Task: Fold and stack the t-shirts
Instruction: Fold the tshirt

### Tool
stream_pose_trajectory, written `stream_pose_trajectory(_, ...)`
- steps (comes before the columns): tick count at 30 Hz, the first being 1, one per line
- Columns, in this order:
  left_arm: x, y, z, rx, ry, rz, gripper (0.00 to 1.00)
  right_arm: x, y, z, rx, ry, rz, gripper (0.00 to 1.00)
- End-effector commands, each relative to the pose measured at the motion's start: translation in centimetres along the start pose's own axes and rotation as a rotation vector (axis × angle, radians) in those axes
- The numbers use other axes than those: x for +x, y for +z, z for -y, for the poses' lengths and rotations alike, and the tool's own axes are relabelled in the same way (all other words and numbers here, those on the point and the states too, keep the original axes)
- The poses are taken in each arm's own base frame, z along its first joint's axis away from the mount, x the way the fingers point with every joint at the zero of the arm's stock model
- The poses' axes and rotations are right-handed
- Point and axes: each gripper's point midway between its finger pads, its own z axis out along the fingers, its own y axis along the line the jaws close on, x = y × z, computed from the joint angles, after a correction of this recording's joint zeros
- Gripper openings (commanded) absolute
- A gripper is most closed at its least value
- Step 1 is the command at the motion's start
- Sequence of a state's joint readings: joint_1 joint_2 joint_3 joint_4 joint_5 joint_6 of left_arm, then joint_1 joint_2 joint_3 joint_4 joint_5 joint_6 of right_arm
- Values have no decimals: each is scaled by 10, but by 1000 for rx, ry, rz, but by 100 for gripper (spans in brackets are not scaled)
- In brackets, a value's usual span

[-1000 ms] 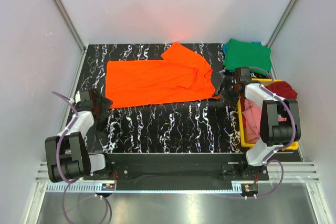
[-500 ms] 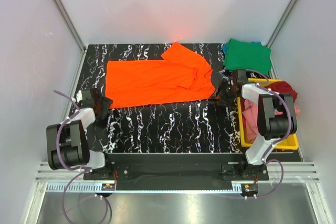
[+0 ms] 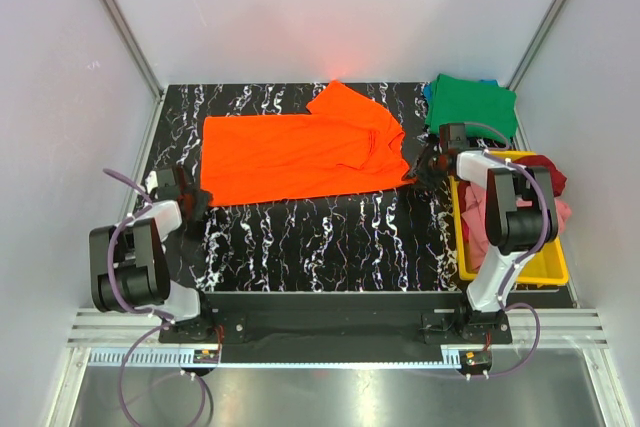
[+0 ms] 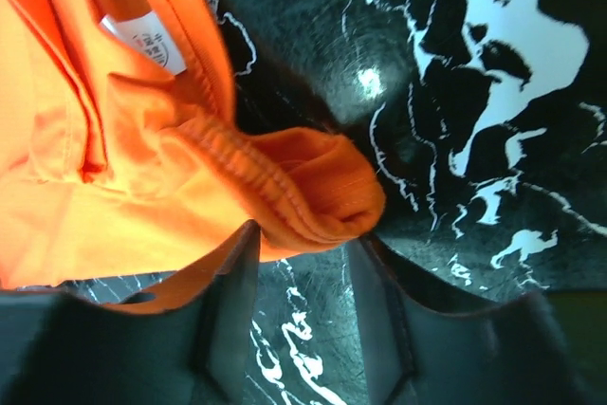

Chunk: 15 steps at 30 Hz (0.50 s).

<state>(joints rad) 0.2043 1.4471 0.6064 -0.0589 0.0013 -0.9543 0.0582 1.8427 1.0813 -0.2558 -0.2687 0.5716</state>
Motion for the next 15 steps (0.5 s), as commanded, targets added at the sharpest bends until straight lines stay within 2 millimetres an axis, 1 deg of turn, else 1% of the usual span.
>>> stream_pose_trajectory(1, -6, 5, 0, -24, 6, 21, 27, -8, 8, 15, 83, -26, 33, 44)
stream_pose_trajectory(2, -8, 7, 3, -18, 8, 21, 20, -11, 8, 14, 85, -31, 41, 40)
stream_pose_trajectory(4, -10, 8, 7, -10, 11, 23, 8, -12, 10, 14, 89, -32, 44, 33)
stream_pose_trajectory(5, -10, 9, 10, -2, 10, 20, 0, -15, 10, 13, 87, -35, 48, 29)
stream_pose_trajectory(7, -15, 8, 19, 17, 6, 25, 0, -18, 13, 12, 84, -37, 49, 18)
stream_pose_trajectory(8, -19, 6, 26, 29, 3, 29, 0, -22, 12, 6, 71, -43, 55, 3)
stream_pose_trajectory(9, -23, 4, 31, 37, 0, 34, 0, -27, 10, 4, 67, -42, 65, 0)
stream_pose_trajectory(10, -24, 1, 33, 33, 0, 30, 0, -30, 7, 0, 61, -43, 73, 0)
stream_pose_trajectory(11, -32, -3, 45, 51, -2, 44, 0, -39, 3, -6, 57, -45, 98, 0)
stream_pose_trajectory(12, -37, -8, 52, 65, -3, 53, 0, -42, -4, -10, 58, -47, 103, 0)
stream_pose_trajectory(13, -40, -13, 56, 63, -3, 52, 0, -49, -10, -14, 57, -50, 117, 0)
stream_pose_trajectory(14, -52, -20, 73, 94, -1, 73, 0, -65, -20, -28, 40, -58, 152, 0)
stream_pose_trajectory(15, -59, -25, 82, 107, 3, 84, 0, -72, -29, -36, 28, -61, 168, 0)
